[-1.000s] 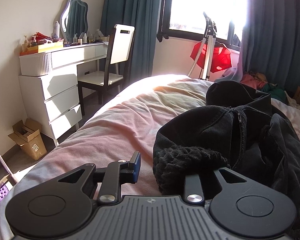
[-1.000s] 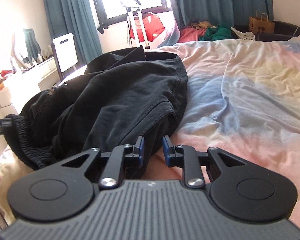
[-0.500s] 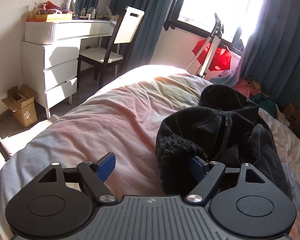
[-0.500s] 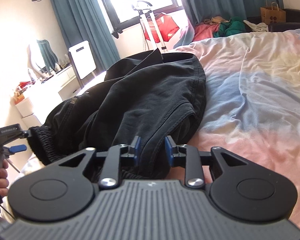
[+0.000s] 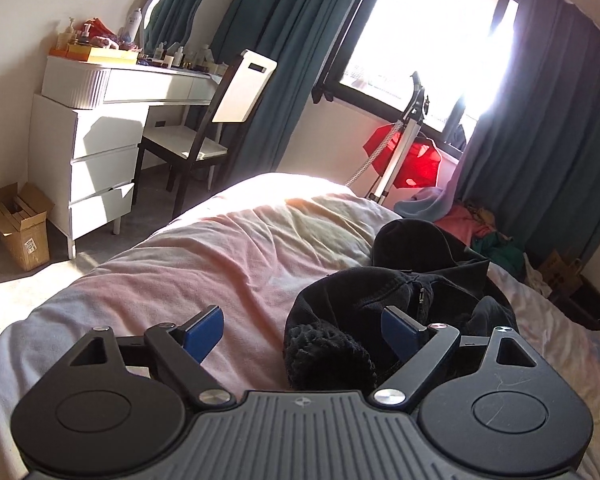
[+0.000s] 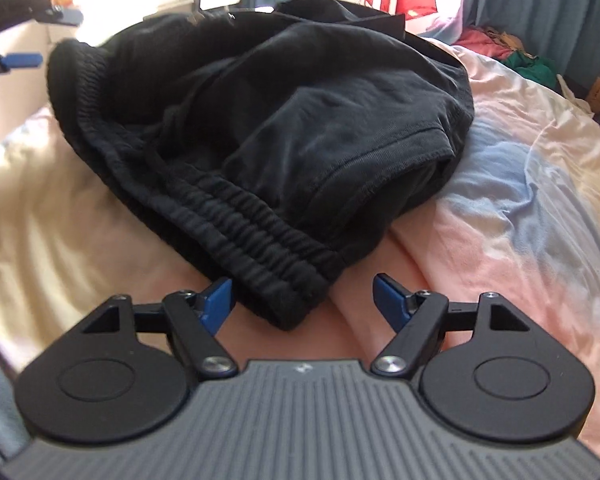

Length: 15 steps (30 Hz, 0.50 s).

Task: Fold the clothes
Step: 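Lift the waistband with the left gripper while the right gripper approaches the pants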

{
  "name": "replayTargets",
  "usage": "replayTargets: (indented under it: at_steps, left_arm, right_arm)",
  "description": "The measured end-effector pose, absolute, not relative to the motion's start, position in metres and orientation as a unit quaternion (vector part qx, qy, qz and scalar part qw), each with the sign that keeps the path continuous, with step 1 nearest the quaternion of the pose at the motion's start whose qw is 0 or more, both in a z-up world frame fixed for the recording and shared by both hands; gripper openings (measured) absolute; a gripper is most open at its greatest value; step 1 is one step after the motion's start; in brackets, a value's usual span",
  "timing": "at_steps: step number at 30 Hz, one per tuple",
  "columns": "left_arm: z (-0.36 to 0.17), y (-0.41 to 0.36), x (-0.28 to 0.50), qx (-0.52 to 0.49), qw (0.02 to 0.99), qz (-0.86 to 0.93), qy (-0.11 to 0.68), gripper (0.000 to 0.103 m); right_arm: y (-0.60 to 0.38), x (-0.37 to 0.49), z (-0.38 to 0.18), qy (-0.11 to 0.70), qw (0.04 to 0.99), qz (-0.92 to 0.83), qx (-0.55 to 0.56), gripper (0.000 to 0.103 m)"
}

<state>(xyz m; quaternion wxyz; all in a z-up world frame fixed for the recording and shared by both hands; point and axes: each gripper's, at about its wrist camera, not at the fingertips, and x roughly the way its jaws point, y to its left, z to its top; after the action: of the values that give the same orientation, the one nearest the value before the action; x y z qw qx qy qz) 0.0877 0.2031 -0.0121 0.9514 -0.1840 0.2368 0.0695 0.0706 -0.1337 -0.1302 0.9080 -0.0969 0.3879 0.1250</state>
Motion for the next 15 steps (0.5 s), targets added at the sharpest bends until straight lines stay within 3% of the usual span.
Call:
replayTargets:
  at_steps: [3,10,15]
  left_arm:
    - [-0.016,0.202,0.094,-0.176,0.952,0.061,0.244,0.087]
    - [-0.027,0.205,0.103,-0.203,0.941,0.026,0.271,0.087]
    - [-0.045,0.211,0.112,-0.247,0.915,0.007,0.32,0.087]
  right_arm:
    - [-0.155,0.084,-0.132,0.403,0.909,0.101,-0.028,0.076]
    - [-0.187,0.073,-0.103,0.328,0.939,0.064,0.083,0.077]
    - [-0.178,0.088,-0.13,0.456,0.882,0.105,0.056,0.077]
